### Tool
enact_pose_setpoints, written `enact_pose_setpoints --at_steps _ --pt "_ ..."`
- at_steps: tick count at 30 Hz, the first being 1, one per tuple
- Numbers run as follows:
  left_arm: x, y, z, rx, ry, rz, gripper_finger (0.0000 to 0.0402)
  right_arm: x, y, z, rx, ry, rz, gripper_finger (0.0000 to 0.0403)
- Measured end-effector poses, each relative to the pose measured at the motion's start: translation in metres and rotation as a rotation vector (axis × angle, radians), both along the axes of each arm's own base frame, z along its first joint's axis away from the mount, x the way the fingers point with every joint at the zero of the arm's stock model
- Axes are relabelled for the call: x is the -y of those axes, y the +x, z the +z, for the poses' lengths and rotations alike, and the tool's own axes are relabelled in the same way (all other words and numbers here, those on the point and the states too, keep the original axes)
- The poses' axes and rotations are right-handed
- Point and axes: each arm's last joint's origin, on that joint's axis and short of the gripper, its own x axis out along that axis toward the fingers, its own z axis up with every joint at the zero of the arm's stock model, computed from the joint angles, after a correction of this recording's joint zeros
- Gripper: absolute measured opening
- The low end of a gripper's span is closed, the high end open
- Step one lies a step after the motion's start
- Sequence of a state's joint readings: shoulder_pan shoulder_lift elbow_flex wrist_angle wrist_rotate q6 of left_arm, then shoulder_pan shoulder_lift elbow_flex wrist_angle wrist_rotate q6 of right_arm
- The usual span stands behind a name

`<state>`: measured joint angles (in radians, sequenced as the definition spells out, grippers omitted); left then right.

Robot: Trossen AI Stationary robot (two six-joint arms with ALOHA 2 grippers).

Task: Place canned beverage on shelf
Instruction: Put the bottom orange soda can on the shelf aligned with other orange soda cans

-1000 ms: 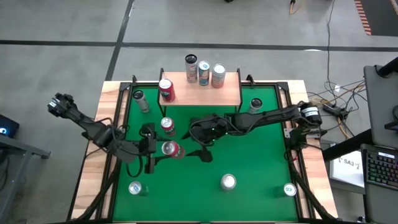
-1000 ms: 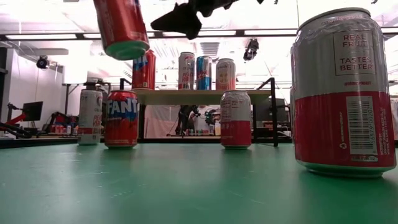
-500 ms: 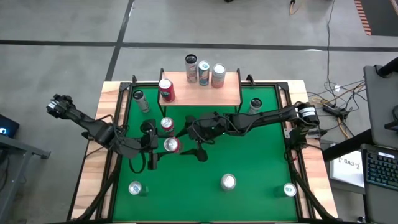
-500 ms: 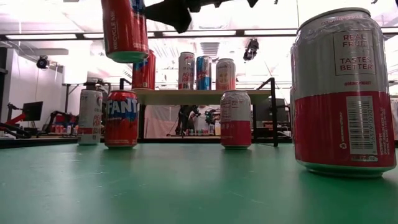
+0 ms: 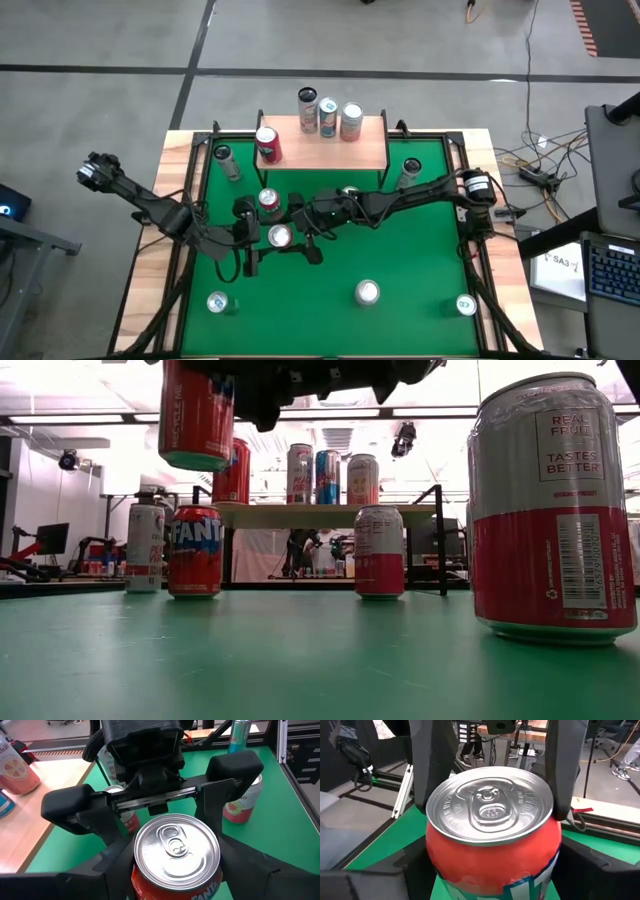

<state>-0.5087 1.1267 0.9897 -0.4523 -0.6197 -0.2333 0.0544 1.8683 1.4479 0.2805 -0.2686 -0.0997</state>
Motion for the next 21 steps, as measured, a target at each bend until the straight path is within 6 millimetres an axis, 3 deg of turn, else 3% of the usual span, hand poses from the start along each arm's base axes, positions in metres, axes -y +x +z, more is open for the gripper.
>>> enact_pose_setpoints --at_steps 4,13,21 --pt "-0.001 -0.002 0.003 0.020 -0.002 0.010 0.0247 0.000 0.000 0.002 -0.005 0.043 -0.012 0.0292" --pt "-0.010 -0.014 0.024 0.071 0.101 0.038 0.0324 0.014 -0.002 0.009 -0.027 0.155 -0.134 0.0292" --pt "-0.024 -0.035 0.041 0.089 0.229 0.049 0.0342 0.038 -0.013 0.031 0.024 0.114 -0.479 0.0292"
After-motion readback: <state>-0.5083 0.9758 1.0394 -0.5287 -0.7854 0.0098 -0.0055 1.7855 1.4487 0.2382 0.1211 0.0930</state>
